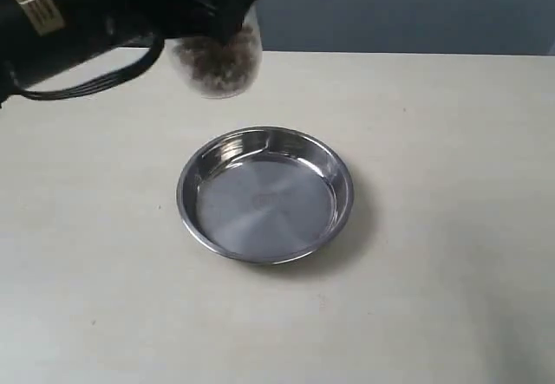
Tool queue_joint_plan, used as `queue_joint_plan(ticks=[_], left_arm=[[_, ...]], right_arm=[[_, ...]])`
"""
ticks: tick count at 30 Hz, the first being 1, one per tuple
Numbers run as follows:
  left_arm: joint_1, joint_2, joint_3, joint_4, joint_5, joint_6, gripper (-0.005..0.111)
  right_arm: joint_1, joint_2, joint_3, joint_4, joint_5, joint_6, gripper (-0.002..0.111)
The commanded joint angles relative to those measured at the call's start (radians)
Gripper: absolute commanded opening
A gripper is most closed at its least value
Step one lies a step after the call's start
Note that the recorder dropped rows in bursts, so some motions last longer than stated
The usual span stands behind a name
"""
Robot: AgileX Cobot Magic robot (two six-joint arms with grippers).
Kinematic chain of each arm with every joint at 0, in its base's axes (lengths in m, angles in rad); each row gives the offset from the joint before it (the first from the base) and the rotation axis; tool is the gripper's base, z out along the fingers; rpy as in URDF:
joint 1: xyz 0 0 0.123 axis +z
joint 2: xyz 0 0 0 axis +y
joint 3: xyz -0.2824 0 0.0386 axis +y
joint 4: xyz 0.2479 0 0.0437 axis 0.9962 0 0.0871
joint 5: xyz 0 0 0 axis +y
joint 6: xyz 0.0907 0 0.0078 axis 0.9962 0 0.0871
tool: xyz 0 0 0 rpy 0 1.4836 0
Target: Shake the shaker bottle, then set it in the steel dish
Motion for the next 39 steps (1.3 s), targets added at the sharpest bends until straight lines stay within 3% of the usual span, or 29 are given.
queue_joint_plan(ticks=[1, 3, 5, 7, 10, 13, 15, 18, 20, 23, 26, 29, 32, 36, 39], left_arm=[[-0.03, 0.178, 0.118, -0.079, 0.031, -0.057, 0.0], [-0.05, 0.027, 0.002, 0.082, -0.07, -0.042, 0.0], [-0.046, -0.022, -0.075, 0.122, -0.023, -0.028, 0.0], [-0.046, 0.049, -0.03, 0.073, 0.087, -0.028, 0.0], [-0.055, 0.232, 0.067, -0.008, 0.05, -0.088, 0.0], [-0.102, 0.106, -0.024, 0.163, 0.002, -0.13, 0.0], [-0.112, 0.014, -0.11, 0.253, 0.041, -0.105, 0.0], [-0.096, 0.097, -0.011, 0.171, 0.135, -0.105, 0.0], [-0.079, 0.218, 0.059, 0.123, 0.123, -0.113, 0.0], [-0.1, 0.148, 0.016, 0.157, 0.063, -0.131, 0.0], [-0.096, 0.009, -0.115, 0.239, 0.014, -0.088, 0.0], [-0.088, 0.11, -0.033, 0.143, 0.109, -0.089, 0.0], [-0.099, 0.25, 0.054, 0.074, 0.069, -0.132, 0.0], [-0.119, 0.073, -0.051, 0.235, -0.045, -0.122, 0.0], [-0.119, 0.074, -0.045, 0.182, 0.063, -0.104, 0.0]], right_arm=[[0.002, -0.004, 0.002, -0.003, -0.009, 0.0, -0.001], [0.002, -0.004, 0.002, -0.003, -0.009, 0.0, -0.001], [0.002, -0.004, 0.002, -0.003, -0.009, 0.0, -0.001], [0.002, -0.004, 0.002, -0.001, -0.009, 0.0, -0.001], [0.002, -0.004, 0.002, -0.001, -0.009, 0.0, -0.001], [0.002, -0.004, 0.002, -0.001, -0.009, 0.0, -0.001], [0.002, -0.004, 0.002, -0.001, -0.009, 0.0, -0.001], [0.002, -0.004, 0.002, -0.001, -0.009, 0.0, -0.001], [0.002, -0.004, 0.002, -0.001, -0.009, 0.0, -0.001], [0.002, -0.004, 0.002, -0.001, -0.009, 0.0, -0.001], [0.002, -0.004, 0.002, -0.001, -0.009, 0.0, -0.001], [0.002, -0.004, 0.002, -0.001, -0.009, 0.0, -0.001], [0.002, -0.004, 0.002, -0.001, -0.009, 0.0, -0.001], [0.002, -0.004, 0.002, -0.001, -0.009, 0.0, -0.001], [0.002, -0.004, 0.002, -0.001, -0.009, 0.0, -0.001]])
